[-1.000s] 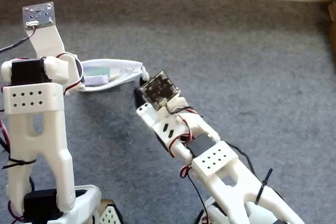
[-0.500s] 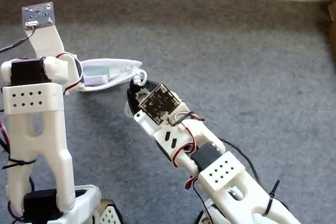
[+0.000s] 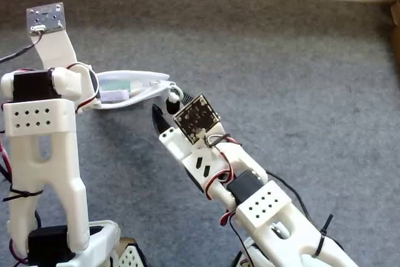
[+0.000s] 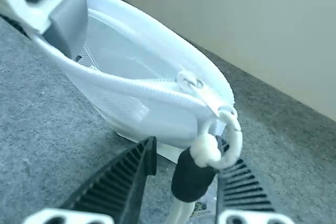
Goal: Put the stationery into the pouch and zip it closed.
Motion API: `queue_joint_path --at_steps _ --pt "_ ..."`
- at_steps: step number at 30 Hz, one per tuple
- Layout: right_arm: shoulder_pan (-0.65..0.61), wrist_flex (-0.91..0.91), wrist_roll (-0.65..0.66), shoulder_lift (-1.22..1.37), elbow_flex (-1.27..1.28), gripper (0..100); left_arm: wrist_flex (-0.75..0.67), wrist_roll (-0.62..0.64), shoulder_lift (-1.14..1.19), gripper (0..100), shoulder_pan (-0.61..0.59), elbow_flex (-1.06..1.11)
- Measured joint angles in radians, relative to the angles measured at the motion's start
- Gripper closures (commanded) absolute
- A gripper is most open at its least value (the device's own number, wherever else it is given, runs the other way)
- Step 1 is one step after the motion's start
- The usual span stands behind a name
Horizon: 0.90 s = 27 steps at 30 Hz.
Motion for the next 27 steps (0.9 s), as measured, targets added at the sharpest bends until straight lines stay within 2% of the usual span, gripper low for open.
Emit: queue_joint_path --at_steps 12,18,23,27 --pt "0.029 0.000 0.000 0.086 0.000 95.2 0.000 0.000 0.000 99 0.002 0.000" --pt "0.034 0.000 0.000 -0.031 0.017 94.7 0.000 0.000 0.000 99 0.002 0.000" --pt "0.034 0.000 -0.003 -0.054 0.037 87.2 0.000 0.000 0.000 99 0.002 0.000" --pt "0.034 0.000 -0.003 -0.049 0.037 87.2 0.000 0.000 0.000 99 0.002 0.000"
